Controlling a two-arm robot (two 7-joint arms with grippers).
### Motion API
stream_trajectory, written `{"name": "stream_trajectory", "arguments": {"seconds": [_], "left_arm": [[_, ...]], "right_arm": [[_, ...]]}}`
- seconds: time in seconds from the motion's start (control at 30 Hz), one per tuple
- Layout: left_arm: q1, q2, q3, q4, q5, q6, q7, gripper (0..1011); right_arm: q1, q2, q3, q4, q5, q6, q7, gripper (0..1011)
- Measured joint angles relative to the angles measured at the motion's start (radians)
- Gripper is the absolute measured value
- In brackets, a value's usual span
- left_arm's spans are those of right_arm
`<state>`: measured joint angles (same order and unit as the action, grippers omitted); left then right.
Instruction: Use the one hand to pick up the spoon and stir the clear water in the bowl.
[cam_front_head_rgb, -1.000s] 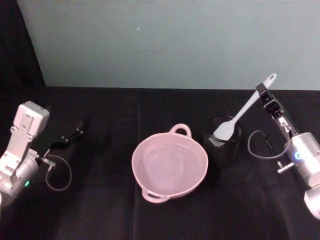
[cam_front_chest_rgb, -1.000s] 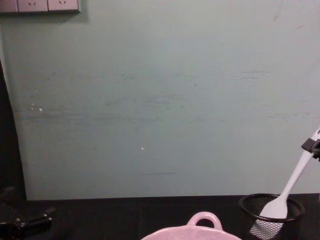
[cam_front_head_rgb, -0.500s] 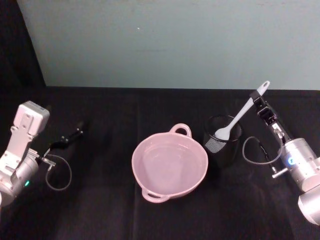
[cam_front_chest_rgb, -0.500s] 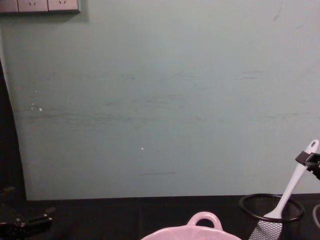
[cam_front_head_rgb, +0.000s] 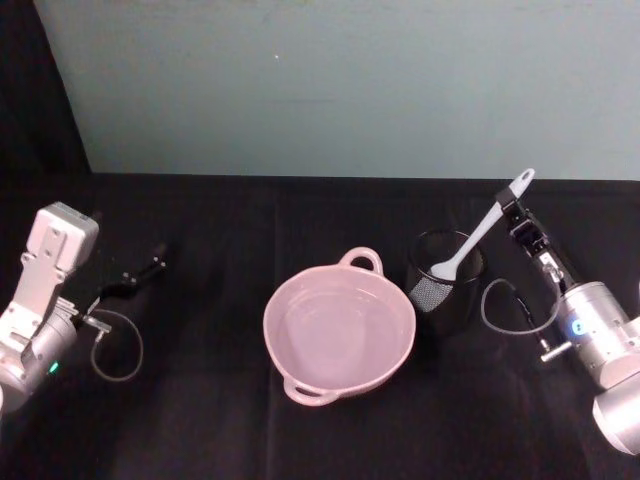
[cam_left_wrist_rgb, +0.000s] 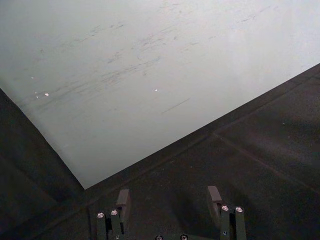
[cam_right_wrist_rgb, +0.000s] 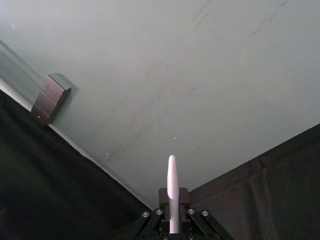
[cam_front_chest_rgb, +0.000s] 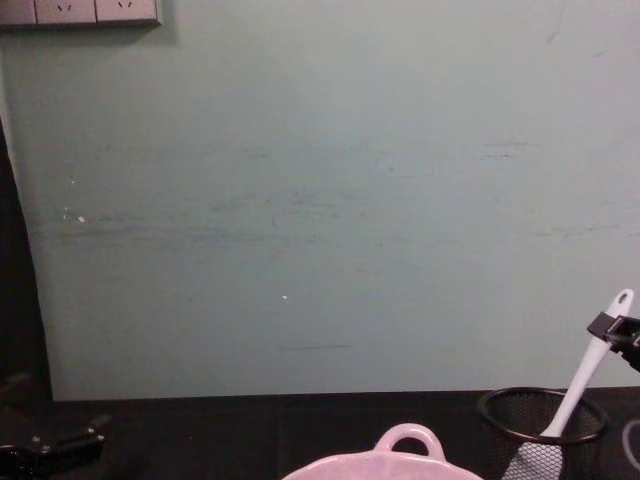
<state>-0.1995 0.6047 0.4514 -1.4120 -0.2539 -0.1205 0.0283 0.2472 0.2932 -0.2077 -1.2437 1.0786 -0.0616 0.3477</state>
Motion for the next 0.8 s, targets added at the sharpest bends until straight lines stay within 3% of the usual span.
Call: {"name": "stream_trajectory", "arguments": {"seconds": [0.4,0.8], "left_arm": [[0.000,0.000,0.000,0.000,0.000,0.000,0.000,1005],[0.000,0.000,0.000,0.000,0.000,0.000,0.000,1005]], "right_arm": [[-0.002,0.005,-0.003,-0.010,-0.041,-0.007,-0.003,112],[-0.002,0.009,-0.015,-0.036,-0.112,-0.014,-0.012,112]]}}
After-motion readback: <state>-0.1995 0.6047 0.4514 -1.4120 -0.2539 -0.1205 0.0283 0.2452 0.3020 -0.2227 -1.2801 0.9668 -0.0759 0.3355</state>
